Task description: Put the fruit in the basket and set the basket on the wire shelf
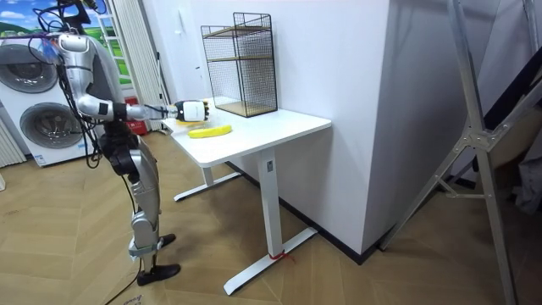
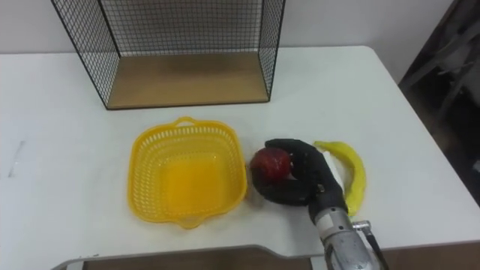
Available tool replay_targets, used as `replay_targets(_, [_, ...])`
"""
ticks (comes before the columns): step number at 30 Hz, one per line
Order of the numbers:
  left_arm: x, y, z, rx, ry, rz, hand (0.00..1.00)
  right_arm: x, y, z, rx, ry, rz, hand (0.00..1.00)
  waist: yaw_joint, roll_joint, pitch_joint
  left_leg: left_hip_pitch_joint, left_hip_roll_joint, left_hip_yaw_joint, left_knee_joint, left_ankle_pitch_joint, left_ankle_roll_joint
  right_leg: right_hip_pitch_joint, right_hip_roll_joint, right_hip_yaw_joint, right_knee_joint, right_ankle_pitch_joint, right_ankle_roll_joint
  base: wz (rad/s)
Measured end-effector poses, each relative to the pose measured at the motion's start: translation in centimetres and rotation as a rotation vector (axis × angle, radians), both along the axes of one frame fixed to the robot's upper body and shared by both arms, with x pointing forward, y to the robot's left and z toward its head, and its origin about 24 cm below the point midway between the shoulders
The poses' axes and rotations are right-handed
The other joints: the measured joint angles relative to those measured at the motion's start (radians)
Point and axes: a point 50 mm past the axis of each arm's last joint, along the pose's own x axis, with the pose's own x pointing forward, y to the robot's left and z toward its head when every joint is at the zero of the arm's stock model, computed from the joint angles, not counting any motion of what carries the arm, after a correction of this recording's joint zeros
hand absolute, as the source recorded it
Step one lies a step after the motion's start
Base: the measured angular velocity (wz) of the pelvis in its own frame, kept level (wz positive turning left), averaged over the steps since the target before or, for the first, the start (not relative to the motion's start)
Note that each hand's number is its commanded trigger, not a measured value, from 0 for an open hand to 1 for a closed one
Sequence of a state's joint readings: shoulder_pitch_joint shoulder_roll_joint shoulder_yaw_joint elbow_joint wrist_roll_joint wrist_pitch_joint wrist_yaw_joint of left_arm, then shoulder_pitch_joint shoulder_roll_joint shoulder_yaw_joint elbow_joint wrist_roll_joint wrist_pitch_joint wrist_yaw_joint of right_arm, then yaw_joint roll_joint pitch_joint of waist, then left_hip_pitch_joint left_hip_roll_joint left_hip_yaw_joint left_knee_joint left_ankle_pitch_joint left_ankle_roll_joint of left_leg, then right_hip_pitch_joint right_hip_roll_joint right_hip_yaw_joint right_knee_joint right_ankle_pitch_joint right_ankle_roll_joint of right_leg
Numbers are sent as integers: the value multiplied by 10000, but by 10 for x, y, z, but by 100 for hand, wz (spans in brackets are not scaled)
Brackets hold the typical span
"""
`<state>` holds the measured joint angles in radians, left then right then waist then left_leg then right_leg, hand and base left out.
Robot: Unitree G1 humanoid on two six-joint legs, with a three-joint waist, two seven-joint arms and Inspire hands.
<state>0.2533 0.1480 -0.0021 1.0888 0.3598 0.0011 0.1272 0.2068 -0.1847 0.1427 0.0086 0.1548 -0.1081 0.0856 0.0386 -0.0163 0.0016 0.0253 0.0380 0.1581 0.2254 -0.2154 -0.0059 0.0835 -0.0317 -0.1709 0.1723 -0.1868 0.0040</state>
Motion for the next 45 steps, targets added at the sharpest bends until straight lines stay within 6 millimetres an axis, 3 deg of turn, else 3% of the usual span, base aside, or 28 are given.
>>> replay_targets(5, [-5,-2,-1,-214,223,-44,0,6,12,29,127,-1267,672,100,24,-18,-4,-52,1,-59,34,1,0,-22,0,-7,-5,0,0,2])
replay_targets(13, [6,-6,-2,-539,194,-610,0,6,31,51,382,-2035,1752,100,264,-84,-22,-55,6,-72,61,2,1,-13,-7,-14,35,2,-3,0])
replay_targets(23, [11,-6,-2,-508,176,-991,0,8,48,55,310,-2268,2637,100,438,10,7,-371,11,-266,286,3,6,-163,-8,-149,159,19,-30,6])
replay_targets(28, [13,-8,-2,-508,182,-1266,0,4,58,61,-783,-2738,3116,100,538,93,2,-462,12,-297,314,7,3,-228,-7,-209,137,23,-40,2])
replay_targets(29, [15,-9,-2,-505,125,-1285,0,3,60,60,-1225,-2795,3233,76,569,91,0,-489,12,-284,310,13,5,-270,-6,-173,145,23,-40,-3])
replay_targets(30, [17,-9,-2,-505,94,-1297,0,3,62,59,-1399,-2819,3283,62,602,90,-1,-495,12,-269,306,15,6,-291,-6,-159,152,24,-40,-7])
replay_targets(31, [20,-9,-2,-503,29,-1334,0,1,65,58,-1758,-2845,3467,0,685,90,-1,-491,11,-227,286,17,10,-313,-4,-97,152,25,-40,-9])
replay_targets(37, [26,-10,-1,-497,-100,-1417,0,-3,73,54,-2400,-2861,4014,0,860,27,-11,-474,6,-223,209,18,12,-315,-1,-93,147,30,-30,-1])
replay_targets(45, [27,-11,-2,-500,52,-1548,0,-1,77,46,-2542,-2459,4188,0,863,-159,118,-628,3,-431,353,13,8,-312,6,-265,154,30,-30,7])
